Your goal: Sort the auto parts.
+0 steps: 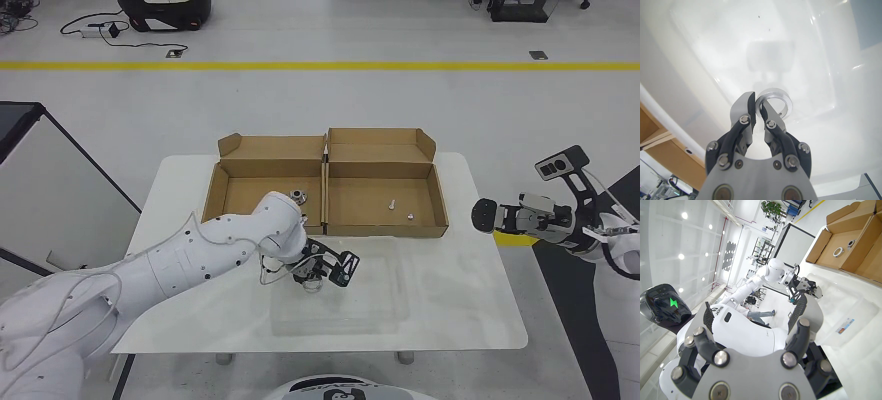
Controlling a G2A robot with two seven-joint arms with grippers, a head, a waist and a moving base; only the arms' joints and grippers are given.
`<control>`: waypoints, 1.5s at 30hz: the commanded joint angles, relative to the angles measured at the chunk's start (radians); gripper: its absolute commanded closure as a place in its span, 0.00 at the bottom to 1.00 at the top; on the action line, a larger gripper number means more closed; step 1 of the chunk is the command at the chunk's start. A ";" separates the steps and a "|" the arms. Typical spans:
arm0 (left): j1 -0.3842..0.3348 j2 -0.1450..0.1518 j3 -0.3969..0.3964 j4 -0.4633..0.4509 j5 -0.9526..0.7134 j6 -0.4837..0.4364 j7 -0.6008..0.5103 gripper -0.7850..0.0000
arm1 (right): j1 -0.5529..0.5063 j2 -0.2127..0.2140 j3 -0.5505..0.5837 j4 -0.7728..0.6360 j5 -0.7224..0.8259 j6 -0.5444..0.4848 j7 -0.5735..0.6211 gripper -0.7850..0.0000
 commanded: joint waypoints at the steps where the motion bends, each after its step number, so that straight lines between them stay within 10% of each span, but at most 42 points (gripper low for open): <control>1: -0.023 -0.002 0.000 -0.026 -0.047 0.021 -0.020 1.00 | 0.000 0.000 0.000 0.000 0.000 0.000 0.000 0.00; 20: -0.259 0.000 -0.032 -0.134 -0.285 0.086 -0.073 1.00 | 0.000 0.000 0.000 0.000 0.000 0.000 0.000 0.00; 45: -0.089 0.056 -0.276 0.049 -0.183 0.000 0.423 1.00 | 0.000 0.000 0.000 0.000 0.000 0.000 0.000 0.00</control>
